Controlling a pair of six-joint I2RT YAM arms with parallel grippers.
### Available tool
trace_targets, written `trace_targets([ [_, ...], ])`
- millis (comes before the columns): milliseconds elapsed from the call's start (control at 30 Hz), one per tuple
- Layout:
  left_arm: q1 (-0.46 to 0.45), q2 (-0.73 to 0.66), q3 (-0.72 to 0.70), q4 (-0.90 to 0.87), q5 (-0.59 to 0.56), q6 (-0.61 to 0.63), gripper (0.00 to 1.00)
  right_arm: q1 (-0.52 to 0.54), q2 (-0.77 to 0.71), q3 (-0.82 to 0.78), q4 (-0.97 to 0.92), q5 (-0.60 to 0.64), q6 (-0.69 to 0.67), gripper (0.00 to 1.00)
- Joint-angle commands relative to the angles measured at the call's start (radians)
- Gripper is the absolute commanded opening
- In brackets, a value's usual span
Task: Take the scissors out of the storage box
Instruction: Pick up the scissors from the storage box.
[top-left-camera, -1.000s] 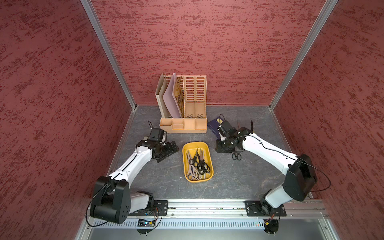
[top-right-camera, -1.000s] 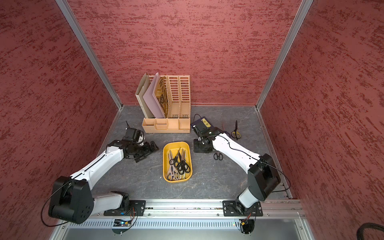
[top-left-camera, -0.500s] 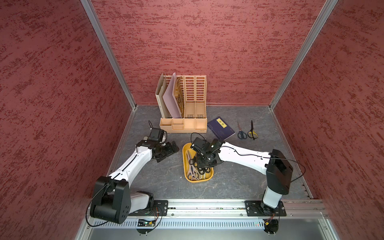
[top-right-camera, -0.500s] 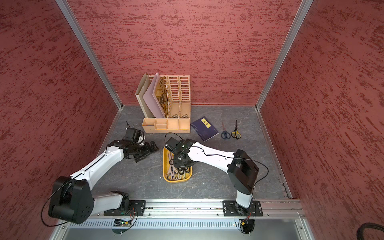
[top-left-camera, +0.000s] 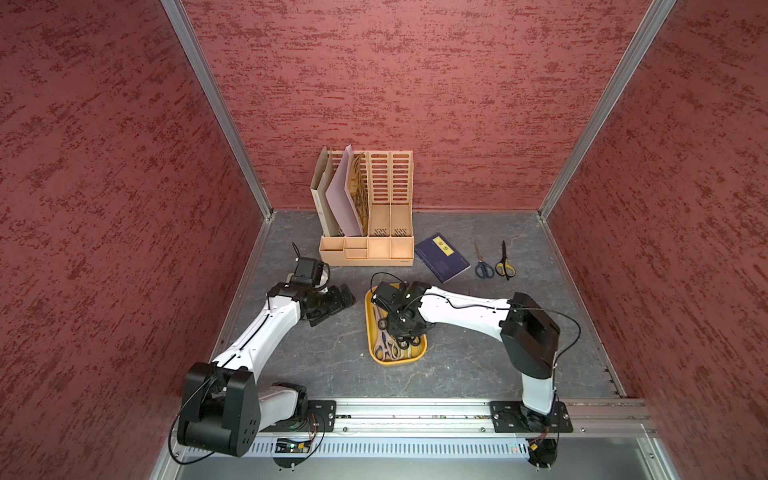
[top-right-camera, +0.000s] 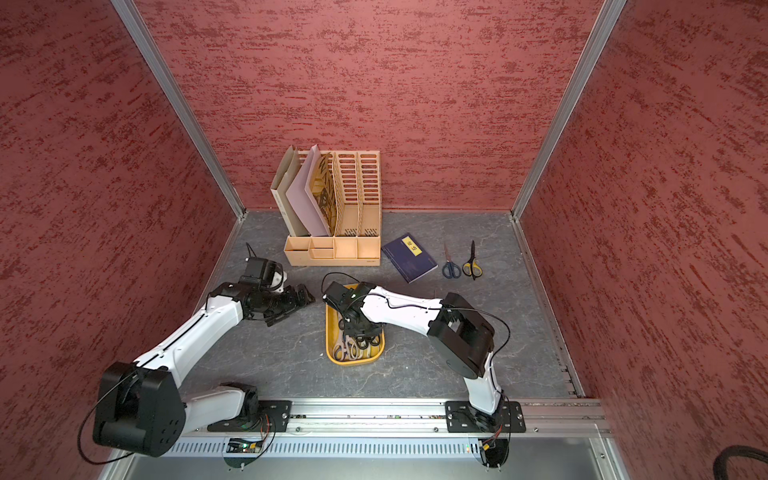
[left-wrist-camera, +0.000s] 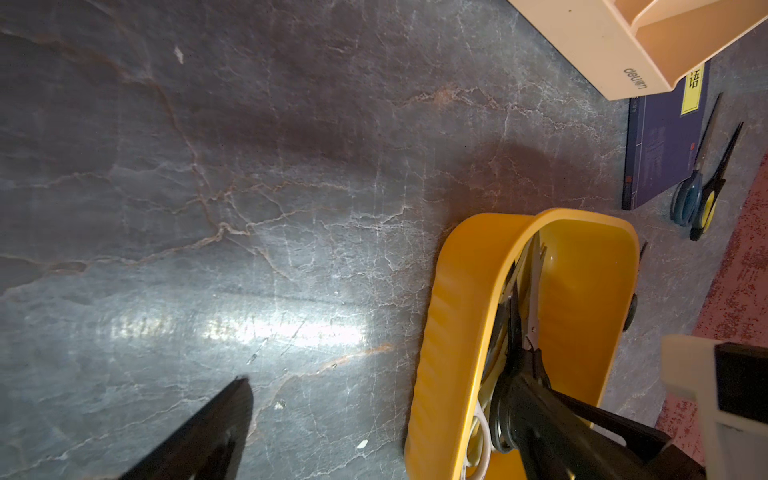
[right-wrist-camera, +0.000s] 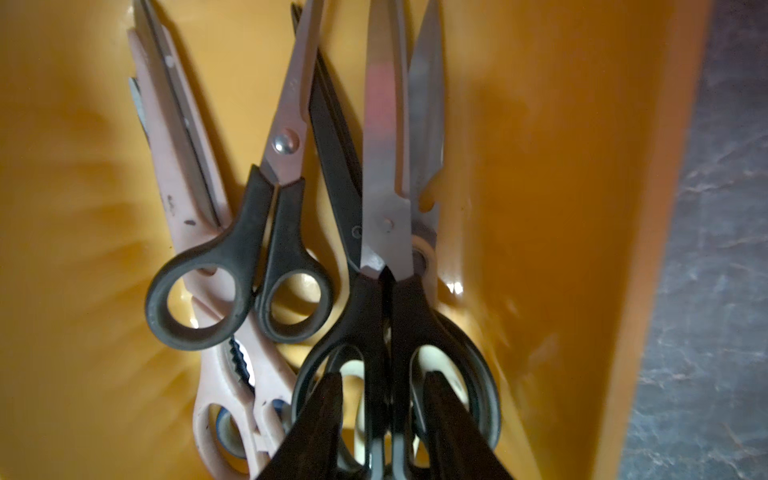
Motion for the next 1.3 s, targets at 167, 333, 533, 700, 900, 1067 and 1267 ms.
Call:
trace_targets([
  [167,0.020,-0.025,-0.012,-0.022,0.008,0.029,1.00,0.009,0.034,0.023,0.026,0.019,0.004,0.30],
  [333,0.027,-0.025,-0.011,-0.024,0.011,0.035,1.00,0.009,0.037,0.023,0.026,0.023,0.008,0.19],
  [533,0.031,-0.022,-0.013,-0.019,0.016,0.035,1.00,0.008,0.016,0.024,0.029,0.015,0.007,0.15],
  [700,0.035,-0.019,-0.006,-0.010,0.019,0.036,1.00,0.009,-0.043,0.027,0.020,-0.004,0.011,0.13],
  [900,0.040,-0.006,0.002,0.015,0.035,0.035,1.00,0.014,-0.198,0.007,0.003,0.009,0.026,0.13],
  [1067,0.041,0.020,0.020,0.023,0.044,0.040,1.00,0.009,-0.286,0.014,-0.053,0.077,0.020,0.12],
  [1267,0.042,0.039,0.039,0.028,0.060,0.042,1.00,-0.037,-0.333,-0.031,-0.136,0.144,-0.009,0.12],
])
